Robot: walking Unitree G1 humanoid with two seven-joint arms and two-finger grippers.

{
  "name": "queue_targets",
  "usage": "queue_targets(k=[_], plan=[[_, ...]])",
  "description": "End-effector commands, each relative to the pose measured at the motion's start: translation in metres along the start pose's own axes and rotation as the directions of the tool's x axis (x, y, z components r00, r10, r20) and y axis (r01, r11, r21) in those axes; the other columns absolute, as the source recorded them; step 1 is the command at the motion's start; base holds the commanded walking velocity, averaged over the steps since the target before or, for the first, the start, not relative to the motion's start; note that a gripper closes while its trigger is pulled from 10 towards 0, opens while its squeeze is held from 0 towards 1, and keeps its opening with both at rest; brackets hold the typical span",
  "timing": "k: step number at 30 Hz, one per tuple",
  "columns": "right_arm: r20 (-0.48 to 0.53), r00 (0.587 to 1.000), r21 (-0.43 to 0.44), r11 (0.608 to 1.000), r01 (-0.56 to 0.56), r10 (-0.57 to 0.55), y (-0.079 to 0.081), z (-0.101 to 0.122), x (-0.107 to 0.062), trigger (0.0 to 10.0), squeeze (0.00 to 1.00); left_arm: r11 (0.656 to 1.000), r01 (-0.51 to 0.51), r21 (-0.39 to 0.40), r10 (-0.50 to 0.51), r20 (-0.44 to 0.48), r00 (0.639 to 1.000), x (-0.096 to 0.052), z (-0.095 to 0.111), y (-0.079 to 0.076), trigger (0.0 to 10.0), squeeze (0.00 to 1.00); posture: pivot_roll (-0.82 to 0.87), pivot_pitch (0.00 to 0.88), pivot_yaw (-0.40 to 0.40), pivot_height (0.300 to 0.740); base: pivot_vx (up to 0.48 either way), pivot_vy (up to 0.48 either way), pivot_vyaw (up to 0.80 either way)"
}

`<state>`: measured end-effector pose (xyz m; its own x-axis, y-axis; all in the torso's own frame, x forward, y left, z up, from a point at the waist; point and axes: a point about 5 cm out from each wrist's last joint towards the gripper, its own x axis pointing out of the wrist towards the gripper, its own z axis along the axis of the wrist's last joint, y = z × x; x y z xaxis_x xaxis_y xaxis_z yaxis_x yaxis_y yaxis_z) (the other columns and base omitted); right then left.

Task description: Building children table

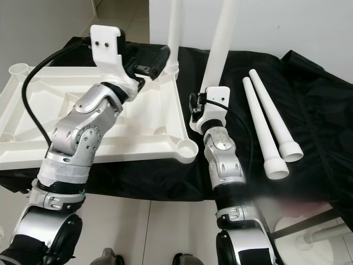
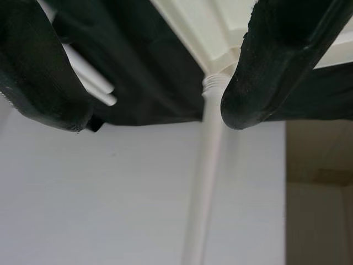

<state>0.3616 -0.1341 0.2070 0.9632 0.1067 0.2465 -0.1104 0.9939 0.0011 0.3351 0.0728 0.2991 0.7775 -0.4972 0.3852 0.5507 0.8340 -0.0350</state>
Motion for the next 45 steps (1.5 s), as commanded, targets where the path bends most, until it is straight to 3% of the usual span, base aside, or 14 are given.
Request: queue_targets(k=[1, 4, 9, 12, 14, 18, 20, 22, 26, 30, 32, 37, 40, 45], plan=[[0.044, 0.999, 0.001, 1.0, -0.002, 0.002, -0.003, 0.005, -0.004, 10.0, 0.0, 0.996, 0.087, 0.02, -0.087, -0.009, 0.996, -0.007, -0.004, 0.002, 10.0, 0.0, 0.05, 0.106, -0.052, 0.74, 0.0, 0.0, 0.0], [0.079, 0.996, -0.005, 0.999, -0.032, 0.032, 0.0, 0.006, -0.011, 10.0, 0.0, 0.997, 0.051, 0.057, -0.048, -0.049, 0.998, -0.022, -0.013, 0.017, 10.0, 0.0, 0.04, 0.109, -0.051, 0.74, 0.0, 0.0, 0.0], [0.116, 0.991, 0.014, 0.998, -0.066, 0.064, 0.002, 0.008, -0.018, 10.0, 0.0, 0.996, 0.043, 0.075, -0.036, -0.099, 0.994, -0.038, -0.024, 0.028, 10.0, 0.0, 0.04, 0.11, -0.053, 0.74, 0.0, 0.0, 0.0], [0.122, 0.99, 0.024, 0.997, -0.072, 0.069, 0.002, 0.009, -0.02, 10.0, 0.0, 0.996, 0.051, 0.072, -0.042, -0.117, 0.992, -0.044, -0.028, 0.029, 10.0, 0.0, 0.04, 0.111, -0.052, 0.74, 0.0, 0.0, 0.0], [0.128, 0.989, 0.031, 0.997, -0.077, 0.073, 0.003, 0.008, -0.025, 10.0, 0.0, 0.994, 0.087, 0.068, -0.076, -0.154, 0.985, -0.057, -0.037, 0.028, 10.0, 0.0, 0.04, 0.11, -0.053, 0.74, 0.0, 0.0, 0.0], [0.129, 0.989, 0.032, 0.996, -0.079, 0.074, 0.003, 0.007, -0.027, 10.0, 0.0, 0.992, 0.101, 0.078, -0.087, -0.169, 0.982, -0.062, -0.04, 0.027, 10.0, 0.0, 0.04, 0.11, -0.053, 0.74, 0.0, 0.0, 0.0], [0.118, 0.99, 0.028, 0.996, -0.083, 0.079, 0.004, 0.004, -0.031, 10.0, 0.0, 0.984, 0.135, 0.115, -0.108, -0.214, 0.971, -0.073, -0.051, 0.021, 10.0, 0.0, 0.04, 0.106, -0.056, 0.74, 0.0, 0.0, 0.0], [0.105, 0.992, 0.037, 0.996, -0.078, 0.074, 0.006, 0.001, -0.035, 10.0, 0.0, 0.981, 0.167, 0.098, -0.142, -0.224, 0.964, -0.085, -0.058, 0.012, 10.0, 0.0, 0.04, 0.104, -0.057, 0.74, 0.0, 0.0, 0.0], [0.082, 0.995, 0.057, 0.996, -0.066, 0.061, 0.006, -0.003, -0.038, 10.0, 0.0, 0.98, 0.166, 0.106, -0.136, -0.246, 0.96, -0.093, -0.064, 0.012, 10.0, 0.0, 0.04, 0.104, -0.06, 0.74, 0.0, 0.0, 0.0], [0.073, 0.996, 0.071, 0.996, -0.054, 0.049, 0.005, -0.005, -0.041, 10.0, 0.0, 0.98, 0.197, 0.036, -0.181, -0.269, 0.946, -0.105, -0.068, 0.003, 10.0, 0.0, 0.04, 0.101, -0.065, 0.74, 0.0, 0.0, 0.0], [0.07, 0.996, 0.071, 0.996, -0.056, 0.051, 0.006, -0.005, -0.042, 10.0, 0.0, 0.974, 0.222, 0.038, -0.205, -0.262, 0.943, -0.11, -0.067, -0.001, 10.0, 0.0, 0.04, 0.098, -0.067, 0.74, 0.0, 0.0, 0.0], [0.073, 0.995, 0.062, 0.996, -0.067, 0.063, 0.008, -0.004, -0.043, 10.0, 0.0, 0.981, 0.194, -0.014, -0.191, -0.247, 0.95, -0.114, -0.064, 0.0, 10.0, 0.0, 0.04, 0.093, -0.068, 0.74, 0.0, 0.0, 0.0], [0.063, 0.994, 0.055, 0.994, -0.095, 0.091, 0.01, -0.006, -0.044, 10.0, 0.0, 0.957, 0.289, -0.009, -0.279, -0.291, 0.915, -0.122, -0.065, -0.006, 10.0, 0.0, 0.06, 0.088, -0.076, 0.74, 0.0, 0.0, 0.0], [0.061, 0.988, 0.032, 0.99, -0.141, 0.138, 0.014, -0.009, -0.046, 10.0, 0.0, 0.917, 0.397, 0.018, -0.368, -0.339, 0.866, -0.121, -0.074, -0.021, 10.0, 0.0, 0.06, 0.085, -0.079, 0.74, 0.0, 0.0, 0.0]])
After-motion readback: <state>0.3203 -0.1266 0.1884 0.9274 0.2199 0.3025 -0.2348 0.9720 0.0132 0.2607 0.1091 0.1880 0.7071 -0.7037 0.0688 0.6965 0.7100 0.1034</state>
